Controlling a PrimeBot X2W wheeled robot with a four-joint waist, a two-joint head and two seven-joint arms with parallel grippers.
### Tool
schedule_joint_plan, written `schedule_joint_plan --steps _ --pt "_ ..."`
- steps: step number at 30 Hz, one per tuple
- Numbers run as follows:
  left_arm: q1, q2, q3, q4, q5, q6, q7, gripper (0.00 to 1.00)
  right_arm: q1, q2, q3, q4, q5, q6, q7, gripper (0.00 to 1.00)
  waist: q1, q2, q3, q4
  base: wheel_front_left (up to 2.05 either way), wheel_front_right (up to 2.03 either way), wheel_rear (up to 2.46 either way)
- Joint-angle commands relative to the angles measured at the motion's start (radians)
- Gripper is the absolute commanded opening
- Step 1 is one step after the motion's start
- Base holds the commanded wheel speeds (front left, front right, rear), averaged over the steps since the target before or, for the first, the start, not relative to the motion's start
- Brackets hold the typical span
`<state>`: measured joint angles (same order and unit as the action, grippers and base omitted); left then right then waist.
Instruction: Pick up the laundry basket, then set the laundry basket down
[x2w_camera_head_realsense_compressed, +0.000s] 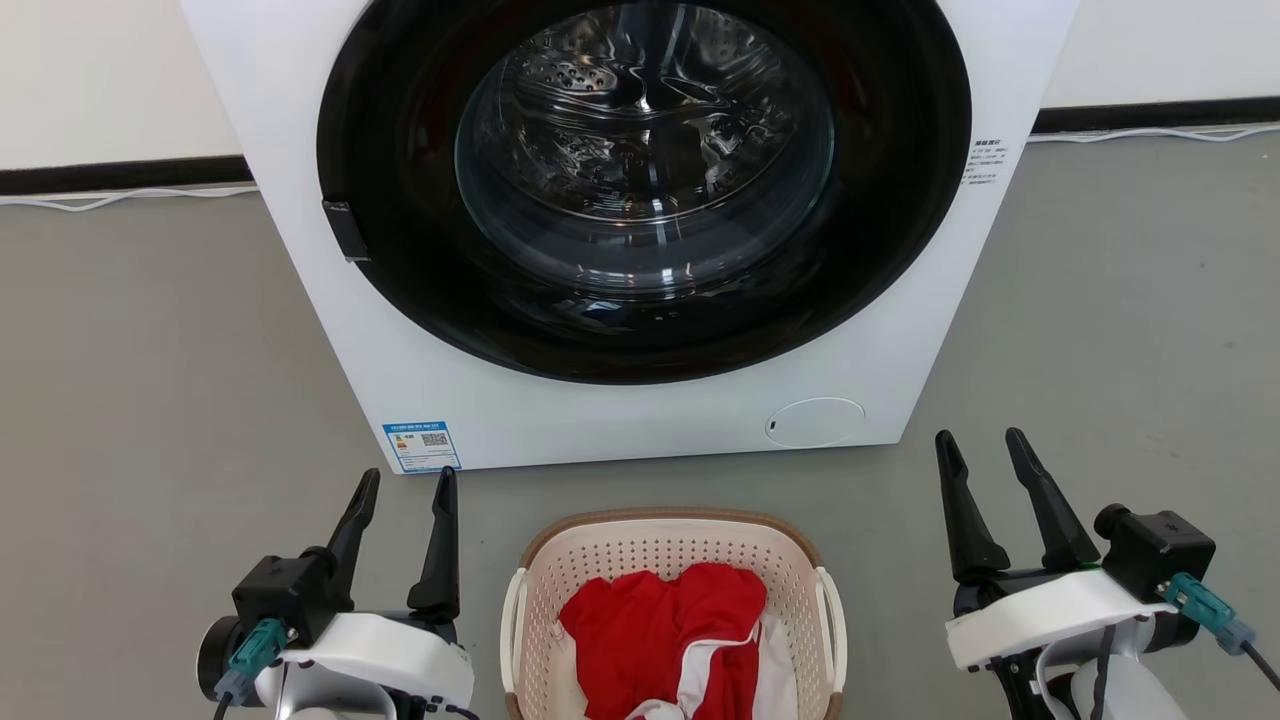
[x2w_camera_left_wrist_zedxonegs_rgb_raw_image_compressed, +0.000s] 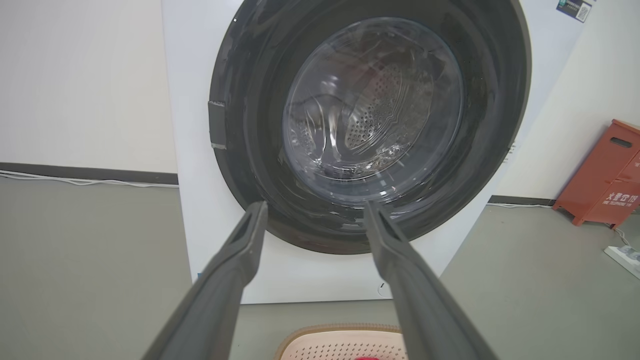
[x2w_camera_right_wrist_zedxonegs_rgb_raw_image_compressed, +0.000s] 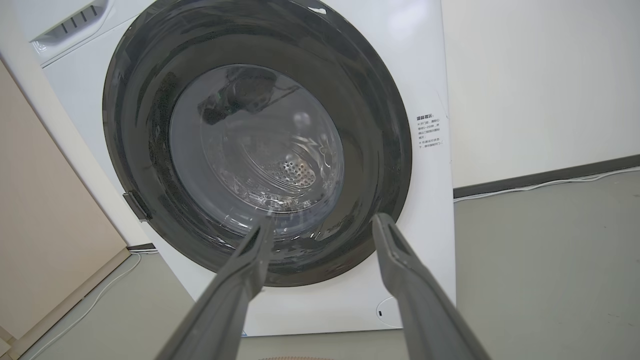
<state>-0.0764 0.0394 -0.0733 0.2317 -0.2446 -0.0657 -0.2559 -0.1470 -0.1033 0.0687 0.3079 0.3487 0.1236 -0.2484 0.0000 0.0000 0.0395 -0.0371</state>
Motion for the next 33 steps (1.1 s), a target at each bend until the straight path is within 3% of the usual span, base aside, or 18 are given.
schedule_joint_plan --steps 1,18,33 --pt "-0.055 0.011 0.029 -0.022 0.005 0.012 -0.006 1.00 -0.033 0.001 0.020 -0.020 -0.010 0.007 -0.013 1.00 0.0000 0.0000 0.001 0.000 0.00 0.00 0.00" --pt "-0.066 0.011 0.025 -0.019 -0.004 0.019 -0.006 1.00 -0.042 -0.008 0.015 0.006 -0.010 0.007 -0.013 1.00 0.0000 0.0000 0.045 -0.006 0.00 0.00 0.00" --pt "-0.135 0.011 0.011 0.015 -0.012 0.025 -0.006 1.00 -0.095 -0.018 0.007 0.048 0.005 0.007 -0.013 1.00 0.0000 0.0000 0.205 -0.018 0.00 0.00 0.00"
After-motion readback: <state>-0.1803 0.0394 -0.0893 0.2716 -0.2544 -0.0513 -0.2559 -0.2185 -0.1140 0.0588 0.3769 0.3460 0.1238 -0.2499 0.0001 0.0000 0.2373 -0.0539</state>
